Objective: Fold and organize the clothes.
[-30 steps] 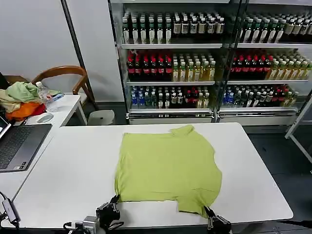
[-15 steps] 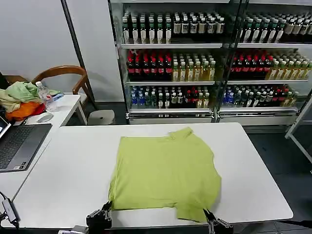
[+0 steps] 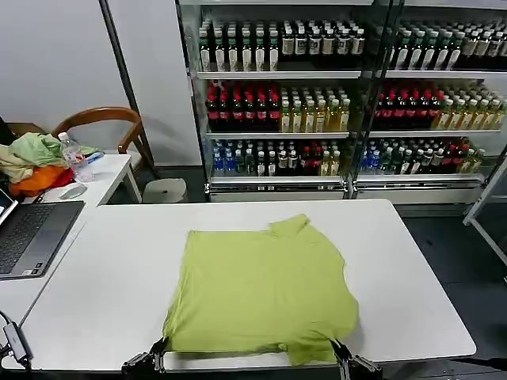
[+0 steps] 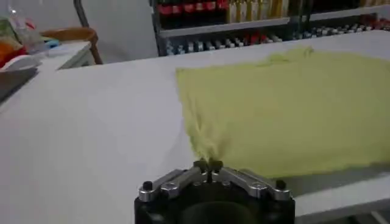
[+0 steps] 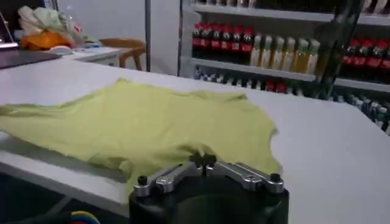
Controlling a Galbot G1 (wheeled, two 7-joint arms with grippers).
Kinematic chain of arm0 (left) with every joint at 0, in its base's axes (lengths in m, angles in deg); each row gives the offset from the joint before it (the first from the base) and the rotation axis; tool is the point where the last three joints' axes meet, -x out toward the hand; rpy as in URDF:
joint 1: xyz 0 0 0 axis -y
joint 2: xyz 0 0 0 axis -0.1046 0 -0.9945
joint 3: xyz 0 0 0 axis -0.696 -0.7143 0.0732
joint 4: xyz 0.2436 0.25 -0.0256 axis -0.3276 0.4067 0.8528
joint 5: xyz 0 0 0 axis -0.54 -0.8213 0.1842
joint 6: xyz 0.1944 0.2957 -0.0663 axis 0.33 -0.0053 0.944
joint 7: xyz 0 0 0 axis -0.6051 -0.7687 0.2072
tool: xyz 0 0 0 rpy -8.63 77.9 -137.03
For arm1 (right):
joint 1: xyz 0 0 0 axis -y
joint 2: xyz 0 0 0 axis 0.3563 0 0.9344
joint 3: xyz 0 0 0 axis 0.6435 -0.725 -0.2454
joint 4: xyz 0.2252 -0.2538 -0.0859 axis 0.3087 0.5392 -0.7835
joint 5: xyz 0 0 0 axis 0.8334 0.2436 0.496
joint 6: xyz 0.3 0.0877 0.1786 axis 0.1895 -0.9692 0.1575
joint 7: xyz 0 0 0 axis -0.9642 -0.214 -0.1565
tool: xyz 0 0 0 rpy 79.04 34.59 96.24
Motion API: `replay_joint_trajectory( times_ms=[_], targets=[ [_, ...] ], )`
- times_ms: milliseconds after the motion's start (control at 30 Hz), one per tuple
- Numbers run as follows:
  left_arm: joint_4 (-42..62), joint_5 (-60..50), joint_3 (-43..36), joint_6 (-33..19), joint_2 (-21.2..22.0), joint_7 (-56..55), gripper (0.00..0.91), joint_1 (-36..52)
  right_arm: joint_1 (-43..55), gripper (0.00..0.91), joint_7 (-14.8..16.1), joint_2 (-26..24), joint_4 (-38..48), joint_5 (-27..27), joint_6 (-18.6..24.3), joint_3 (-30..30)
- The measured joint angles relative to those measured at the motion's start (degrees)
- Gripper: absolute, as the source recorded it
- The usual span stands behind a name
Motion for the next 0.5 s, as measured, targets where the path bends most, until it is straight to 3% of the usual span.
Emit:
replay_joint_trajectory(
  times_ms=[500],
  targets=[
    [9.35, 3.79, -2.47, -2.48, 0.76, 3.89, 0.04, 13.34, 15.81, 0.0, 1.2, 1.09, 9.47, 5.5, -2.81, -3.49]
  ],
)
